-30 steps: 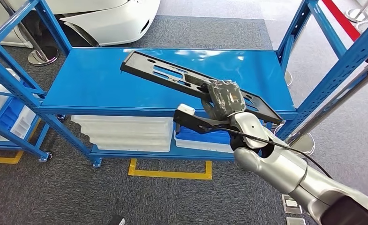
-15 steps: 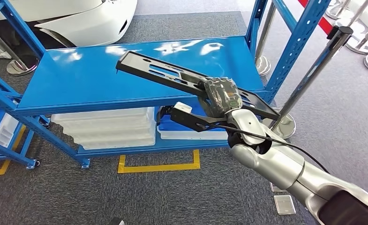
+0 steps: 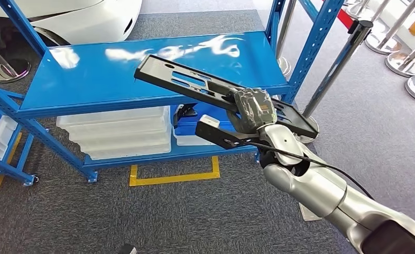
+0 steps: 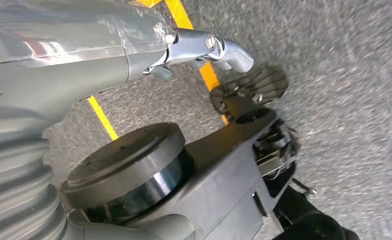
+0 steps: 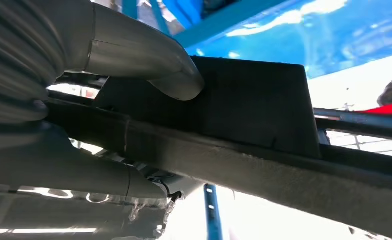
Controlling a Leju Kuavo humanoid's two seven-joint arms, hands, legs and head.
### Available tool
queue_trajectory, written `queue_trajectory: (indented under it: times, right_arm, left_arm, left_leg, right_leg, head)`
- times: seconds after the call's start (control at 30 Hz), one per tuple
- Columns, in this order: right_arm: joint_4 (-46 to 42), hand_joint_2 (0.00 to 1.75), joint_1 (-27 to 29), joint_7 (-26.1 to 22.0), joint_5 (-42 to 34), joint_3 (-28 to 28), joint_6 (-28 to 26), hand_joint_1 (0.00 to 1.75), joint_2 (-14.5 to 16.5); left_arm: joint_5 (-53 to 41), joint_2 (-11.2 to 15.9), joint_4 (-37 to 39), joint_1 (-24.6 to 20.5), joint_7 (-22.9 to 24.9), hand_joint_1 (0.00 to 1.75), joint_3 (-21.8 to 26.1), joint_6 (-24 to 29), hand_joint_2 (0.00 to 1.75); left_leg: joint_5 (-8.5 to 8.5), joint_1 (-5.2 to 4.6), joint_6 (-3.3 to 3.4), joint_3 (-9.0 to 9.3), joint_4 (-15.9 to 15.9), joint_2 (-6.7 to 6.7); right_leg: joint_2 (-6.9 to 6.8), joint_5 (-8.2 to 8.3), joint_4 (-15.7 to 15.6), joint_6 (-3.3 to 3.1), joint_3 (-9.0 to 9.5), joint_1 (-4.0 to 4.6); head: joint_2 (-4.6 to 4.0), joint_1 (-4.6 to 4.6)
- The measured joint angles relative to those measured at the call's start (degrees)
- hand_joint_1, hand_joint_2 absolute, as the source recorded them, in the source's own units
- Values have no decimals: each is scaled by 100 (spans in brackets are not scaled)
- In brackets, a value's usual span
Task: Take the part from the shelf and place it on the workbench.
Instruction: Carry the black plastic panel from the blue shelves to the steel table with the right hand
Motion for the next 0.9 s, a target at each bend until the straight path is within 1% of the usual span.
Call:
queue_trajectory:
  times: [0.03,0.07,0.1,0.13,0.17,0.2,0.23,0.27,0.3,0.33,0.37,0.4,0.43,0.47,0.5,0.53,0.57,0.6,0.63,0.67,0.7,0.73,0.77,0.8,0.83,0.87,0.9]
  right_arm:
    - [4,175,0,0,0,0,-1,175,0]
    - [7,175,-3,0,0,-1,-3,175,1]
    - [8,175,-7,-2,1,-2,-7,175,6]
    - [10,175,-12,-7,1,-4,-13,175,11]
    - [13,175,-17,-14,2,-5,-19,175,17]
    - [21,175,-19,-21,2,-5,-25,175,21]
    - [31,175,-22,-28,2,-5,-29,175,24]
    - [39,175,-24,-32,2,-4,-31,175,28]
    - [45,175,-26,-34,2,-4,-31,175,36]
    - [48,175,-29,-37,2,-3,-32,175,48]
    - [49,175,-30,-40,2,-3,-32,175,60]
    - [51,175,-29,-44,2,-2,-32,175,69]
    - [55,175,-29,-48,2,-2,-32,175,76]
    - [60,175,-29,-52,2,-1,-32,175,78]
    - [65,175,-29,-56,2,-1,-33,175,79]
    - [69,175,-30,-58,2,0,-34,175,79]
    - [71,175,-31,-60,2,-1,-36,175,81]
    - [73,175,-35,-61,2,-2,-38,175,85]
    - [76,175,-41,-63,2,-3,-40,175,90]
    - [81,175,-47,-66,2,-3,-44,175,95]
    - [85,175,-51,-68,1,-3,-46,175,98]
    - [92,175,-51,-70,1,-2,-49,175,97]
    - [99,175,-50,-70,0,-2,-50,175,94]
    - [107,175,-49,-69,-1,-1,-51,175,91]
    - [115,175,-49,-69,-4,0,-52,175,88]
    - [122,175,-50,-69,-8,3,-54,175,90]
    - [127,175,-48,-68,-13,5,-54,175,91]
  left_arm:
    - [0,0,0,0,-2,0,0,-1,175]
    - [0,3,1,-1,-3,0,1,-2,175]
    - [0,5,1,0,-5,0,1,-2,175]
    - [0,9,3,1,-7,0,2,-1,175]
    - [1,13,5,2,-9,0,2,0,175]
    - [1,14,8,4,-11,0,2,1,175]
    - [2,18,11,3,-10,0,2,2,175]
    - [2,21,13,3,-10,0,3,3,175]
    - [3,24,15,6,-10,0,3,4,175]
    - [3,26,15,8,-10,0,4,4,175]
    - [3,26,15,12,-10,0,4,4,175]
    - [3,26,15,15,-9,0,4,4,175]
    - [3,26,15,16,-10,0,4,5,175]
    - [3,26,15,16,-10,0,4,7,175]
    - [4,26,15,15,-10,0,4,8,175]
    - [5,27,16,13,-10,0,4,9,175]
    - [6,30,16,7,-10,0,5,9,175]
    - [7,32,17,1,-11,0,5,9,175]
    - [7,35,19,-1,-13,0,6,9,175]
    - [8,37,20,-5,-14,0,7,9,175]
    - [10,37,21,-6,-15,0,7,9,175]
    - [13,37,22,-9,-15,0,7,9,175]
    - [17,38,22,-16,-15,0,7,9,175]
    - [23,40,24,-20,-15,0,8,9,175]
    - [29,44,26,-24,-15,0,8,9,175]
    - [33,49,30,-24,-15,0,9,8,175]
    - [36,52,33,-23,-15,0,9,7,175]
  left_leg:
    - [34,0,-18,-94,53,38]
    - [57,-9,-38,-179,111,73]
    - [78,-17,-62,-245,168,108]
    - [103,-25,-90,-289,212,138]
    - [135,-26,-119,-317,235,171]
    - [173,-23,-154,-329,244,201]
    - [164,-11,-193,-348,269,187]
    - [68,0,-234,-386,345,134]
    - [-128,11,-272,-450,518,54]
    - [-405,31,-305,-534,797,-37]
    - [-686,41,-326,-624,1146,-96]
    - [-896,51,-338,-693,1506,-122]
    - [-986,56,-341,-710,1769,-130]
    - [-952,57,-335,-645,1865,-134]
    - [-825,57,-317,-483,1759,-146]
    - [-672,56,-290,-242,1478,-183]
    - [-585,54,-250,50,1075,-270]
    - [-559,53,-217,307,659,-354]
    - [-562,47,-192,475,362,-425]
    - [-575,34,-172,560,177,-465]
    - [-530,19,-157,564,95,-444]
    - [-452,15,-132,540,59,-401]
    - [-371,11,-102,509,4,-354]
    - [-288,15,-66,460,-49,-299]
    - [-215,22,-39,400,-82,-245]
    - [-152,13,-19,320,-79,-200]
    - [-101,10,-5,238,-66,-156]
  right_leg:
    - [-51,145,-255,8,236,0]
    - [-131,174,-627,9,515,12]
    - [-198,114,-997,-21,765,31]
    - [-250,22,-1276,-54,935,51]
    - [-256,-52,-1423,-97,1001,73]
    - [-225,-50,-1466,-151,988,82]
    - [-202,0,-1470,-193,948,78]
    - [-176,54,-1480,-241,906,73]
    - [-154,116,-1495,-289,854,67]
    - [-129,177,-1498,-324,797,65]
    - [-97,233,-1496,-345,733,74]
    - [-64,290,-1494,-354,665,85]
    - [-29,347,-1490,-354,597,96]
    - [8,404,-1488,-352,525,104]
    - [47,462,-1486,-347,455,110]
    - [85,517,-1484,-337,393,112]
    - [120,570,-1484,-317,335,115]
    - [150,626,-1483,-292,290,115]
    - [176,688,-1495,-259,257,104]
    - [201,754,-1521,-221,231,84]
    - [232,828,-1555,-177,215,62]
    - [256,867,-1584,-139,192,44]
    - [246,815,-1567,-107,162,41]
    - [210,644,-1445,-81,109,48]
    - [154,378,-1214,-66,38,53]
    - [92,64,-855,-47,-45,53]
    - [56,-182,-460,-29,-121,47]
  head:
    - [1,30]
    - [1,63]
    - [1,85]
    - [1,86]
    - [0,82]
    - [0,68]
    - [0,58]
    - [1,52]
    - [1,31]
    - [0,1]
    - [0,-32]
    - [0,-60]
    - [0,-76]
    - [1,-88]
    - [2,-101]
    - [1,-115]
    - [1,-126]
    - [0,-128]
    - [-1,-121]
    - [-1,-119]
    - [-1,-122]
    - [-1,-133]
    - [-1,-142]
    - [0,-126]
    - [1,-98]
    - [1,-64]
    - [2,-34]
